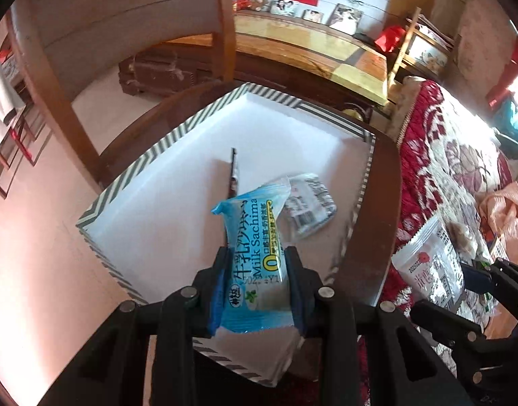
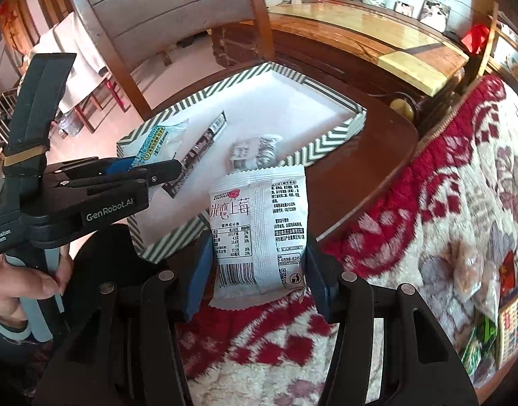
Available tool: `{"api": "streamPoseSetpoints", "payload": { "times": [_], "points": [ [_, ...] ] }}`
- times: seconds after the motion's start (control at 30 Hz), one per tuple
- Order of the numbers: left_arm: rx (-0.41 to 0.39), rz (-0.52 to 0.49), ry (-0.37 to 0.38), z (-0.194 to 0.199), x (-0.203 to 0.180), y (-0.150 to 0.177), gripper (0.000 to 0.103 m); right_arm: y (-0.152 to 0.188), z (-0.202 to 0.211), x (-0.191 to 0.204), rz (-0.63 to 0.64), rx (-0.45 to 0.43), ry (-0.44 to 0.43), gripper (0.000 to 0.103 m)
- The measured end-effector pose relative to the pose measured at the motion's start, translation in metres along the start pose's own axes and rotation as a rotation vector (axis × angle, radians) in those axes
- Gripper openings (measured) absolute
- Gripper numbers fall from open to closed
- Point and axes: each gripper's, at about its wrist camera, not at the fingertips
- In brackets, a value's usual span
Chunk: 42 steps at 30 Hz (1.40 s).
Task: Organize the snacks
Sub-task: 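Carry the blue pack and white packet over the white tray, then open both grippers to drop the blue pack and white packet into the tray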
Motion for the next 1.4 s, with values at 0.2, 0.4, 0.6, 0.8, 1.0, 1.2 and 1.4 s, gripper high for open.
{"api": "streamPoseSetpoints", "payload": {
  "times": [0.2,0.4,0.6,0.8,1.0,1.2,1.4],
  "points": [
    [0.013,0.058,-0.007,-0.005,0.023,-0.003,0.034,-0.016,-0.011,0.013,0.034,0.012,-0.012,0.052],
    [0.037,0.112,-0.016,-0.014,0.045,-0.006,0.034,-0.035,-0.028,0.028,0.078,0.028,-0.021,0.052],
    [0.058,0.133,-0.027,-0.023,0.059,-0.01,0.034,-0.055,-0.049,0.041,0.102,0.05,-0.034,0.052],
    [0.09,0.127,-0.023,-0.032,0.063,-0.012,0.034,-0.065,-0.076,0.055,0.128,0.09,-0.036,0.052],
    [0.134,0.139,-0.035,-0.041,0.069,-0.011,0.035,-0.067,-0.101,0.064,0.147,0.142,-0.022,0.051],
    [0.162,0.127,-0.061,-0.046,0.067,-0.01,0.044,-0.061,-0.111,0.07,0.158,0.157,-0.049,0.052],
    [0.145,0.147,-0.065,-0.04,0.072,-0.009,0.073,-0.059,-0.102,0.063,0.117,0.137,-0.063,0.055]
  ]
}}
Point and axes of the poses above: each gripper's, at about its wrist camera, not at the fingertips, and z roughly against the way its jaws point, x to its left, y to its underside, and after that the axes turned 7 degrees about y, right-handed
